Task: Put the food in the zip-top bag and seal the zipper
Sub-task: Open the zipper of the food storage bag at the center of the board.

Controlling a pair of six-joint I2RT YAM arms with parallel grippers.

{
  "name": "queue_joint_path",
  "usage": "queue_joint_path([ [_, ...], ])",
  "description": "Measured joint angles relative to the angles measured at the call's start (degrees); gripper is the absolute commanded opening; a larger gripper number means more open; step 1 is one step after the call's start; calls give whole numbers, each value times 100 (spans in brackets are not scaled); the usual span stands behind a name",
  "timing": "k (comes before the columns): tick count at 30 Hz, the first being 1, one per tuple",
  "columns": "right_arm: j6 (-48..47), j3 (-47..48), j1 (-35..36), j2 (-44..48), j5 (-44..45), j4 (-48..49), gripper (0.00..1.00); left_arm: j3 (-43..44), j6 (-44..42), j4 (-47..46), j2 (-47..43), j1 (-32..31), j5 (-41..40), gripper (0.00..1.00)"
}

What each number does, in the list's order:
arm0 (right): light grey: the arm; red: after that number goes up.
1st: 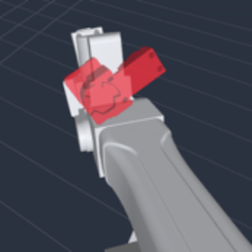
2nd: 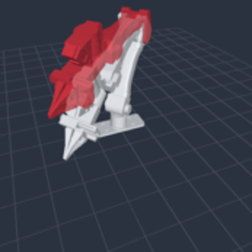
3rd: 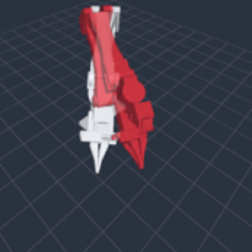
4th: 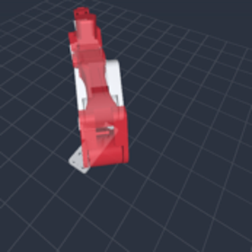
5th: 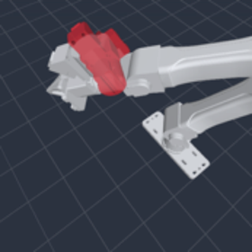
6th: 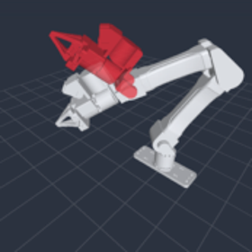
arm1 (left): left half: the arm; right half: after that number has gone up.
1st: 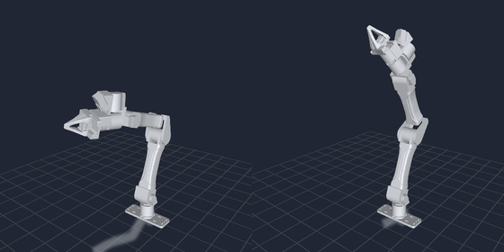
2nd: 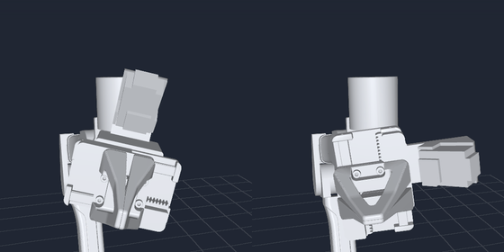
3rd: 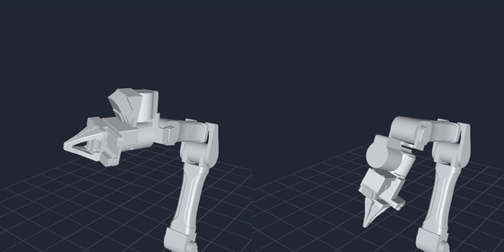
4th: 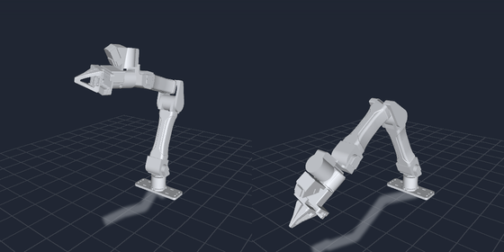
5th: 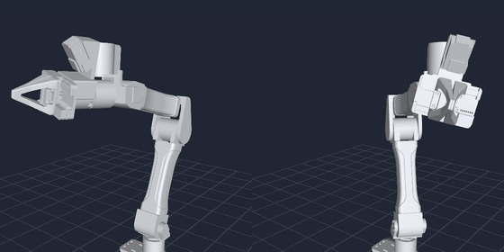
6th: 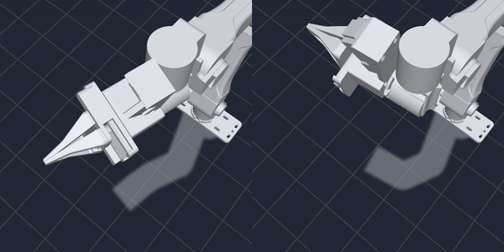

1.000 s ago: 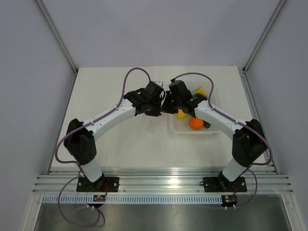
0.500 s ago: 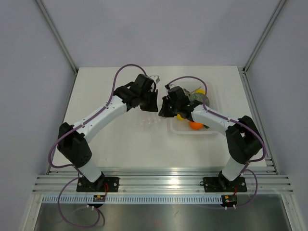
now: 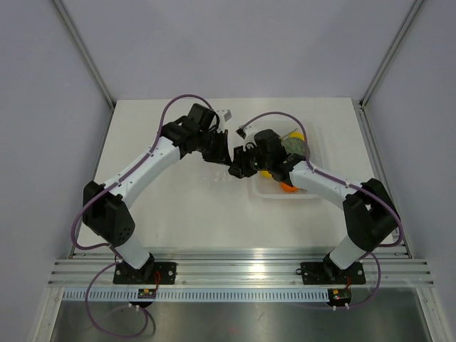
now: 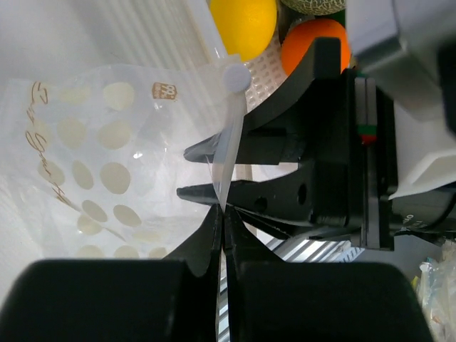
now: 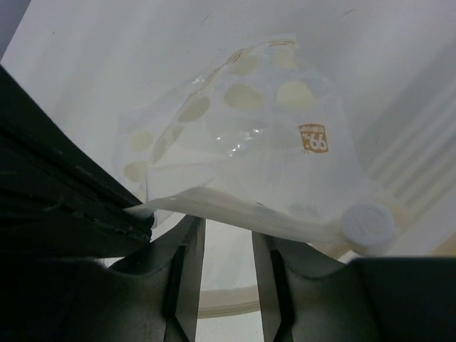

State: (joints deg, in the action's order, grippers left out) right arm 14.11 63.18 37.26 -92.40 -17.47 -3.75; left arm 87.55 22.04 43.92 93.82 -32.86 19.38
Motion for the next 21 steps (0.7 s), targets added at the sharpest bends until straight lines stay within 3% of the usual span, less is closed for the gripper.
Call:
queue_joint_path([
  [5, -354, -282, 26, -2, -422, 304, 44, 7, -7, 50, 17, 98, 260, 0],
  [11, -400, -247, 72, -17, -140, 184, 50, 7, 0, 52, 24, 197, 378, 0],
  [18, 439, 507, 90, -466, 660, -474, 49, -26, 85, -105, 24, 286, 389, 0],
  [21, 938, 511, 90, -516, 804, -579, 55, -166, 140, -225, 24, 286, 400, 0],
])
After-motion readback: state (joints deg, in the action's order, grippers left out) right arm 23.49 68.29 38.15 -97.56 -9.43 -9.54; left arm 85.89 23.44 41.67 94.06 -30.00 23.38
